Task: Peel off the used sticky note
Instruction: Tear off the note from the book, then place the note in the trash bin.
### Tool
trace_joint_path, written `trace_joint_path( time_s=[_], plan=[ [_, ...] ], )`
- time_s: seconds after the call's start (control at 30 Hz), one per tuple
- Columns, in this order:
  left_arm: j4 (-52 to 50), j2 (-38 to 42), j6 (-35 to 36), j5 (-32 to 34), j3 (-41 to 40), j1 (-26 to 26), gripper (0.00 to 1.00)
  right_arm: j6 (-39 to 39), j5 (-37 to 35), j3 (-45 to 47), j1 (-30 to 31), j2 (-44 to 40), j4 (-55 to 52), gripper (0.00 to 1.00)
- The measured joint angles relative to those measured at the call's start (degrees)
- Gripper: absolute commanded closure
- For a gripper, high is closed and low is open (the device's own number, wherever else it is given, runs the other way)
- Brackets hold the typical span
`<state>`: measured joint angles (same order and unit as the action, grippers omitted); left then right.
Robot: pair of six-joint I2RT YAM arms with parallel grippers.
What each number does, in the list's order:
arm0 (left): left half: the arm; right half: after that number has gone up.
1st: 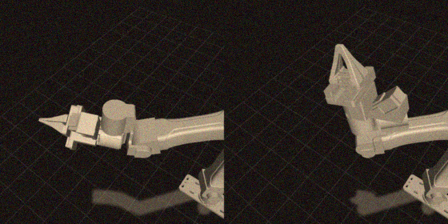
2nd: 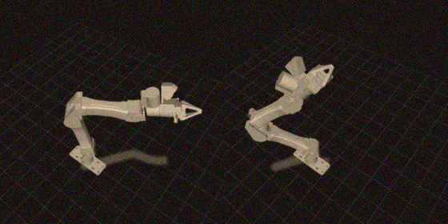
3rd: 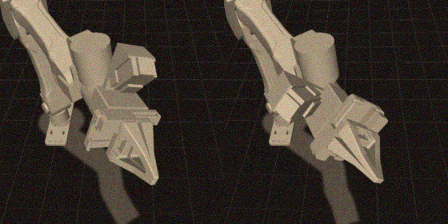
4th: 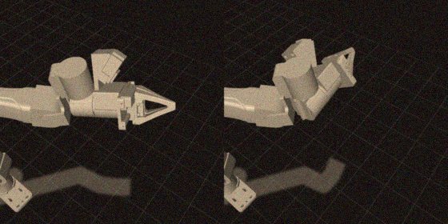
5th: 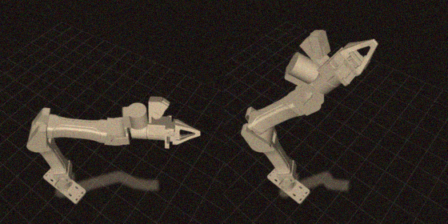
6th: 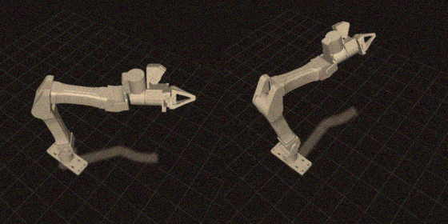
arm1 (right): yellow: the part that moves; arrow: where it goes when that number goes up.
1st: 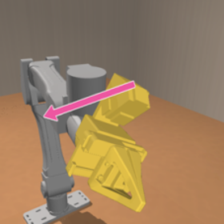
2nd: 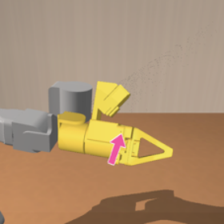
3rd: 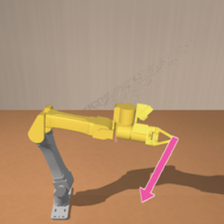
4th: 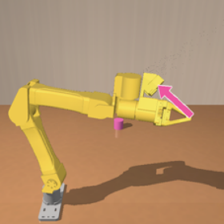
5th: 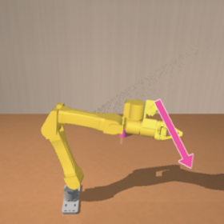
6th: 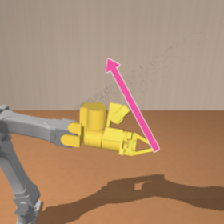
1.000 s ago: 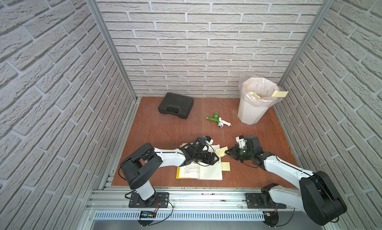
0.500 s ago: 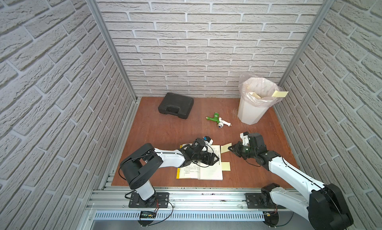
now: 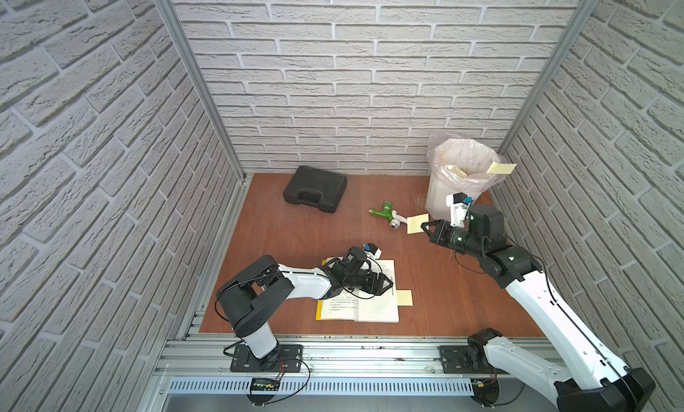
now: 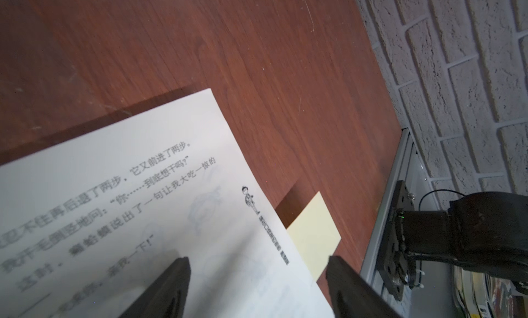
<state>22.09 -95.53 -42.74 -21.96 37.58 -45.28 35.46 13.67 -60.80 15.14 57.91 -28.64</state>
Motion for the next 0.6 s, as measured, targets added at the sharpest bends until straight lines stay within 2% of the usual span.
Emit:
trace_joint_path(
  time_s=[0.23,0.6],
  plan=[
    [0.4,0.0,0.0,-0.2,-0.2,0.0,0.2,-5.5,-2.3,-13.4,-5.2,5.9,-2.3,0.97],
    [0.9,0.0,-0.4,-0.2,-0.4,0.0,0.2,-7.5,-1.2,-29.7,-17.7,19.1,-3.2,0.97]
  ],
)
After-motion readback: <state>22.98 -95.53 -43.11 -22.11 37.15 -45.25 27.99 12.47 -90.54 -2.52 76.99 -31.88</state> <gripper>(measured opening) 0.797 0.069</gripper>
